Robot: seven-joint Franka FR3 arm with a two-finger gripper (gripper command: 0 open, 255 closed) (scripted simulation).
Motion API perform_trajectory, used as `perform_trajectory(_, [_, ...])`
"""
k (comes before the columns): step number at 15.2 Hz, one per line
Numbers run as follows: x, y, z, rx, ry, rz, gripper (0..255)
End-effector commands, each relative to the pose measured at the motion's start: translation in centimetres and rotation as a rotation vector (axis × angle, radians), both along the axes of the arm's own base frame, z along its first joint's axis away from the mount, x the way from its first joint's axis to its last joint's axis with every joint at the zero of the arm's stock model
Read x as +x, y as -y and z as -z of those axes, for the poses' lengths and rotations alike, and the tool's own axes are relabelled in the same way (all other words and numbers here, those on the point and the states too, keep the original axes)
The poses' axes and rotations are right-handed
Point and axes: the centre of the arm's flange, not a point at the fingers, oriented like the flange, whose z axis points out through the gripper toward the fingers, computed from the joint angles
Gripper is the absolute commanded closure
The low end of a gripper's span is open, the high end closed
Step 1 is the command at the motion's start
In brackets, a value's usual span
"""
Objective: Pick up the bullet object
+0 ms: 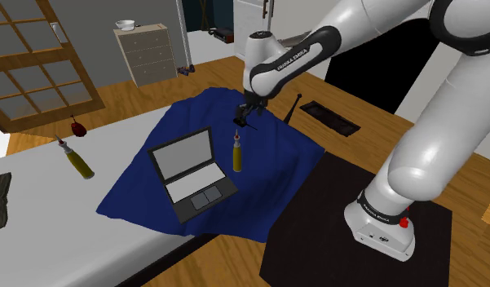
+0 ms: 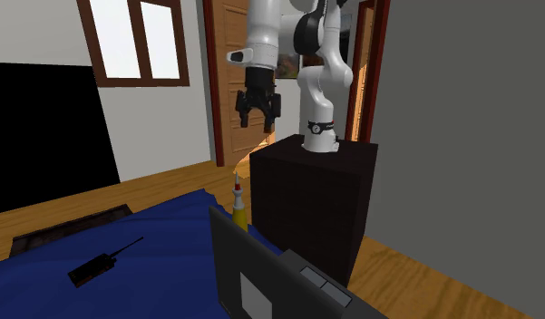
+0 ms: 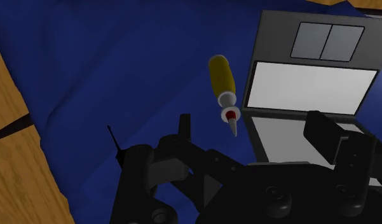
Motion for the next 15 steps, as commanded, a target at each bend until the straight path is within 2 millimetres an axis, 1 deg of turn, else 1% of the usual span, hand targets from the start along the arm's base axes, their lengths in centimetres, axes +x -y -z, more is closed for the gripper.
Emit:
perform_trajectory(1, [1.6,0.1,2.5,0.006,-0.002,0.007,0])
perform_trajectory(9, [7.4,0.6,11.4,0.032,-0.015,0.034,0])
perform_trajectory(10, [7.5,0.6,11.6,0.032,-0.016,0.035,0])
perform_trajectory(15, [7.5,0.6,14.2,0.032,-0.016,0.035,0])
